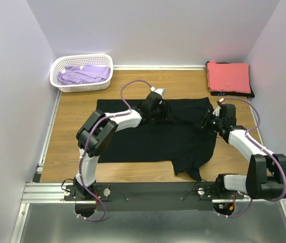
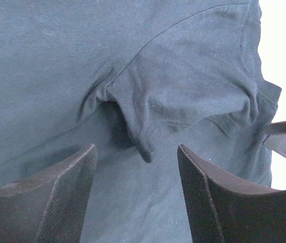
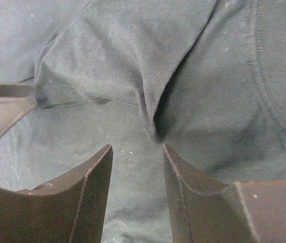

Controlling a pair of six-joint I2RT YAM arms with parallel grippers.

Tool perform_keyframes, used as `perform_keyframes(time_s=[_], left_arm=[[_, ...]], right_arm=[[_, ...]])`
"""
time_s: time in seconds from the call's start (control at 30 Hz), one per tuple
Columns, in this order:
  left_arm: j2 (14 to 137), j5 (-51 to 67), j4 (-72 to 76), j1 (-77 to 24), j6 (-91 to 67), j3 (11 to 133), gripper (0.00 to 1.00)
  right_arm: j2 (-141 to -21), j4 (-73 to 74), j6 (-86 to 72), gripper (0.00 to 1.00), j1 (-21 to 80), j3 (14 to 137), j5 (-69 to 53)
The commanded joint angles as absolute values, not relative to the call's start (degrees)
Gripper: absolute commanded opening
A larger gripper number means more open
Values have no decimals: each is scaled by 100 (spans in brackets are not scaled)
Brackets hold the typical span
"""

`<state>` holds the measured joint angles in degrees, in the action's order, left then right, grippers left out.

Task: Fold and stack the t-shirts
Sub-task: Fold the tshirt

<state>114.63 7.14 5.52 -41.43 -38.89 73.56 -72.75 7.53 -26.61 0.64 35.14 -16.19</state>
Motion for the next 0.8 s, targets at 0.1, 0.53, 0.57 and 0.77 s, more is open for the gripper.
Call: perform_keyframes(time_s=[0.1,0.53,0.57,0.77], left_arm=[[11900,993,668,-4298,-3929,7795,57],[12032,984,659,-4324,-3981,7787,42],[12050,984,659,-4324,-3981,7787,37],[11962,941,607,-4316,-3964,7840,24]], right_arm=[[-7435,-149,-2848,49,-149,3191,-1907],[-7980,-817,-2944,47,-211,2962,-2294],[-8041,-878,-2944,47,-211,2953,-2329],[-8331,-1072,-2909,47,-211,2918,-2460]])
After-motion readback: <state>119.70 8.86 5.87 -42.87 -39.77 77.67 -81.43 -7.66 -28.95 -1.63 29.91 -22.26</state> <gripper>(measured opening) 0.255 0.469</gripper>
